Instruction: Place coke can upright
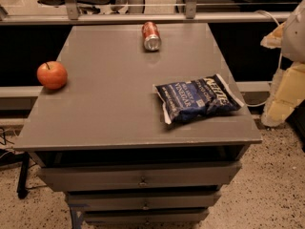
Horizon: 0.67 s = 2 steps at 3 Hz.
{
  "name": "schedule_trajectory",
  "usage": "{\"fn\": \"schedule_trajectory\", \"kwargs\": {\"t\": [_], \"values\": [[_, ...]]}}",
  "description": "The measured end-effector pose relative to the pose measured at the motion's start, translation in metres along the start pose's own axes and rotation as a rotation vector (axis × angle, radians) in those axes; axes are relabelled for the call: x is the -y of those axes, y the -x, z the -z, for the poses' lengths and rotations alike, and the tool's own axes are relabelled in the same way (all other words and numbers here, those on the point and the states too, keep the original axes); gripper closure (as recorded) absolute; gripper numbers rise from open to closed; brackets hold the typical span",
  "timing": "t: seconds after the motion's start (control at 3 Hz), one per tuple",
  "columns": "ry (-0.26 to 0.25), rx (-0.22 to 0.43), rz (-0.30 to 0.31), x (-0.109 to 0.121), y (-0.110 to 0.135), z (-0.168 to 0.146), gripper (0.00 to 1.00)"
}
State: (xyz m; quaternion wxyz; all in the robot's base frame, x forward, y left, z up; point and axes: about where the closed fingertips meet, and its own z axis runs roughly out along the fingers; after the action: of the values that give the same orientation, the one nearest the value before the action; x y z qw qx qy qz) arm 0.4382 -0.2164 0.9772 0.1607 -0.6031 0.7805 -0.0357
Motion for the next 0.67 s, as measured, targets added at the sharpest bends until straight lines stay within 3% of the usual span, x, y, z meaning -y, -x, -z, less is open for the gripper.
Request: {"fn": "schedule_trajectory", "kwargs": {"t": [0.67], "values": [[0.006, 0.031, -0.016, 0.0085, 0.0085, -0.0035, 0.00]]}}
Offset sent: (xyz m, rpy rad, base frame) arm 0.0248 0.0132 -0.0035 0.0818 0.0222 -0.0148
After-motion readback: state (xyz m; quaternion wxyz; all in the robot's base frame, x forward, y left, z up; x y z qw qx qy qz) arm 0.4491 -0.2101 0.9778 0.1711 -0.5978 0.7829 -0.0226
